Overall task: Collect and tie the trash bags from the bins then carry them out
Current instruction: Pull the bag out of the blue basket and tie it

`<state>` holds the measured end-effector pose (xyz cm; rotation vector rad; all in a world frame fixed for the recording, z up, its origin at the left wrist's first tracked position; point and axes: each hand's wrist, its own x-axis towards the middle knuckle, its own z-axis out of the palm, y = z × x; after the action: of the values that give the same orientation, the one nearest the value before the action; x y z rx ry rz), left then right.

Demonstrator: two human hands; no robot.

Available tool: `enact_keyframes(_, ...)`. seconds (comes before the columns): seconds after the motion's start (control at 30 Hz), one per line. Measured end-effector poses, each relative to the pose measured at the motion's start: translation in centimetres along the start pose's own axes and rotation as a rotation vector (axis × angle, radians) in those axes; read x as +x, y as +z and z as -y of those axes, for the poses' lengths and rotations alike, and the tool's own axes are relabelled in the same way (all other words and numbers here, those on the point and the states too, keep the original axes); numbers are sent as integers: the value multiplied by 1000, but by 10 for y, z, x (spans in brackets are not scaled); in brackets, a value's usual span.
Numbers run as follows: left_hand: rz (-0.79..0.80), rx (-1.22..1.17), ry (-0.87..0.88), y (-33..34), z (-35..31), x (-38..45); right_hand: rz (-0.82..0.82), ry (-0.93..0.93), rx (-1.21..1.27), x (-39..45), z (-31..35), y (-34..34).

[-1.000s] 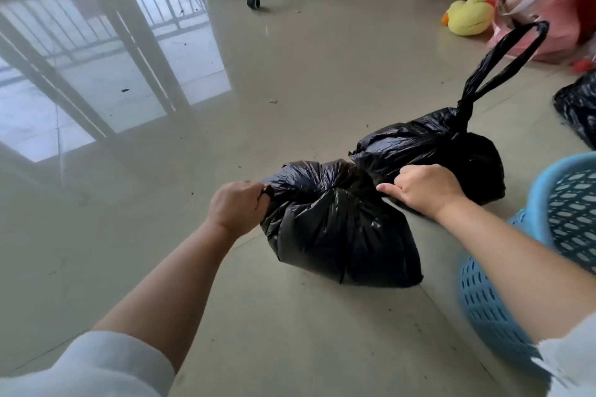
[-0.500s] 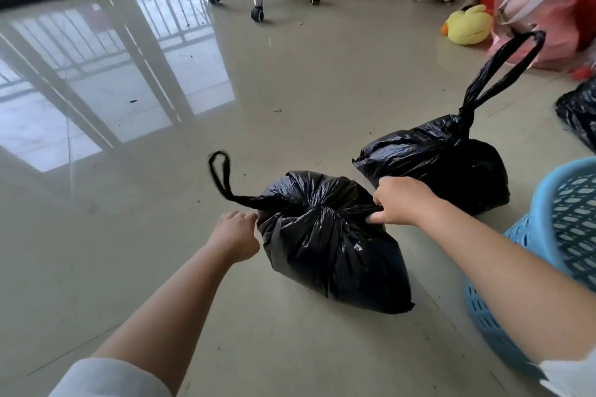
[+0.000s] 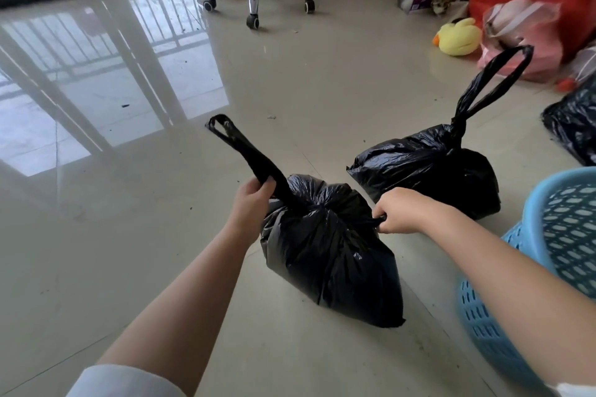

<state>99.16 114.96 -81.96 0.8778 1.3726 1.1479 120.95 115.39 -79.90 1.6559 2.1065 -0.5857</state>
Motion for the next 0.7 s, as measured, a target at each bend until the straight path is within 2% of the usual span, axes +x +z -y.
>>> enact_keyframes(0.13,182,94,158,14,-13,-5,-70,-16,101,2,1,0)
enact_keyframes(0.23,186,266,289,26,-19,-7,-79,-62,156,3,1,0)
enact_keyframes(0.33,193,694,360,31,-26,-7,-165,-116,276,7,1,-2)
enact_keyframes(0.4,277,976,301,27,-25,-8,-230,-79,509,7,1,-6)
enact_keyframes(0.47,347,1234,217,22,-18,-10,-277,-4,847,5,-4,-11)
enact_keyframes(0.53,363,1418,188,17,-11,-11,-239,76,1111,1,-12,-17)
enact_keyframes(0.6,333,1539,168,16,-4,-11,-140,144,1119,-3,-18,-18)
enact_keyframes(0.7,299,1666,82,21,6,-12,-170,136,1141,-2,-24,-17)
